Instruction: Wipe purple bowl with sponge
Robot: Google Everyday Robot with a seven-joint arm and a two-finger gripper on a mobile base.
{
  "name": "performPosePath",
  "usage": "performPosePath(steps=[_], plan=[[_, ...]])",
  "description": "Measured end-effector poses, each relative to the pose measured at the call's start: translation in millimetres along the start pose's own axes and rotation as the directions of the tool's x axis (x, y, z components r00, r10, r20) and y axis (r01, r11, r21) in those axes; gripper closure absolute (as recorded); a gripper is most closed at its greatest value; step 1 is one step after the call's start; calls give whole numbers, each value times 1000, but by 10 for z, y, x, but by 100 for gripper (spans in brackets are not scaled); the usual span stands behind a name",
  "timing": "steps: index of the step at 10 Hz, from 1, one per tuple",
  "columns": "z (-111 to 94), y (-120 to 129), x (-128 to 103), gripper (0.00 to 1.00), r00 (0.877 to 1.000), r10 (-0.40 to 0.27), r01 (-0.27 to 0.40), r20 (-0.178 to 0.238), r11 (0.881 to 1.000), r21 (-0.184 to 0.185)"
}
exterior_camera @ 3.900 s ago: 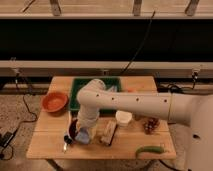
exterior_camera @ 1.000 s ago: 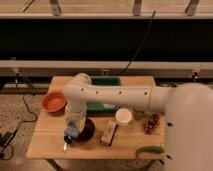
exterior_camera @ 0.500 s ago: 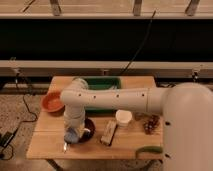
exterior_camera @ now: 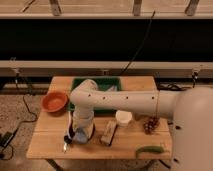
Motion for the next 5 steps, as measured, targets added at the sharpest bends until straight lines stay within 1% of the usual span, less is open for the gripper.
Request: performPosePath(steps=[2,5], plan=[[-84,-8,45,54,1000,-5,5,1,1000,13],[-209,-88,31,24,999,-43,43,16,998,39]])
